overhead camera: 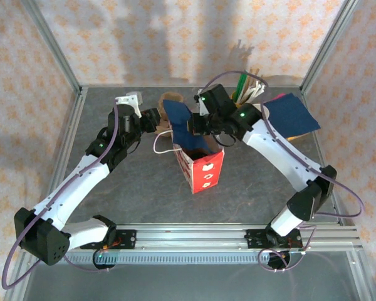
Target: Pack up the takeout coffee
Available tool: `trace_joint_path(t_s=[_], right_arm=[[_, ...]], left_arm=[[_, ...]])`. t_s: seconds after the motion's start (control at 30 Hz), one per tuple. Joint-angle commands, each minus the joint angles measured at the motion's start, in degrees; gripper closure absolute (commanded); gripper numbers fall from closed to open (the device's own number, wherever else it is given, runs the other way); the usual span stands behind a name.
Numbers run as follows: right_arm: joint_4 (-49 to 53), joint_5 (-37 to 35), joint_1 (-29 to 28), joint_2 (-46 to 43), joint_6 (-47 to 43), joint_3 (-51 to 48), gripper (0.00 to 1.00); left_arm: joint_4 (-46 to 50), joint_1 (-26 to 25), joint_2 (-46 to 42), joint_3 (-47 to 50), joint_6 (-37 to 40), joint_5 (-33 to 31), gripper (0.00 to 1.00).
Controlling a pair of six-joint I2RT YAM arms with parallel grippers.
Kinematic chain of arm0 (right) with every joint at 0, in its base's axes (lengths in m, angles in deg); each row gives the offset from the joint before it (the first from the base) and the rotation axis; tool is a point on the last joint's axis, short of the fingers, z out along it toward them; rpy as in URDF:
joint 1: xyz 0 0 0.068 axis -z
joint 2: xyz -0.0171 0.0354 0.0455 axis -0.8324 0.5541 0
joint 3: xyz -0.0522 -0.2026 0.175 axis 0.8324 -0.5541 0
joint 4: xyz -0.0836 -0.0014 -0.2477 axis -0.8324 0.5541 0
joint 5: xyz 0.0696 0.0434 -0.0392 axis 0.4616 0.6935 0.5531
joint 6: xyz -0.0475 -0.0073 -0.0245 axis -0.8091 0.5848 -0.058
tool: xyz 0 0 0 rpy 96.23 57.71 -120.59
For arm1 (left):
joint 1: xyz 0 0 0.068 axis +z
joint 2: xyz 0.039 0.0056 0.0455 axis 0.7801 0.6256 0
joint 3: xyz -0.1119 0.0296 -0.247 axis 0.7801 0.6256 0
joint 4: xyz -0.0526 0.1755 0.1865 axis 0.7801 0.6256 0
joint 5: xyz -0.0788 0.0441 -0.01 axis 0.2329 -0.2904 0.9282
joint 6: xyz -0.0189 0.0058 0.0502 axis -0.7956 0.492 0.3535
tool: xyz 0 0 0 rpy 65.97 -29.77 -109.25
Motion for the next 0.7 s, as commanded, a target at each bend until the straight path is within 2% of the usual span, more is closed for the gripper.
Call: trace_joint_path(t_s=[0.0,0.23,0.47,0.6,0.67], right_arm=[[6.07,-9.27,-1.98,2.07,-1.51,3.46,1.00],[12.24,-15.72,-4.77,5.81,-1.96,7.65,1.00],[14.59,-16.27,-5.14,6.74,-2.60,8.50,1.00],[15.09,-16.72,-5.24,6.70,-2.83,8.49,0.96],[15.05,-15.51,-5.27,6.67,-2.95,8.84,0.88]], left_arm=[[-2.39,0.45,-0.47,1.24,-0.64,0.77,0.66],[-3.08,0.45,-0.47,1.78,-0.73,0.99,0.66],[-3.59,0.48,-0.26,2.36,-0.81,1.47,0.67],[-4.05,0.49,-0.45,2.87,-0.97,1.68,0.67],[-4.47,0.48,-0.43,3.33,-1.29,2.16,0.67]])
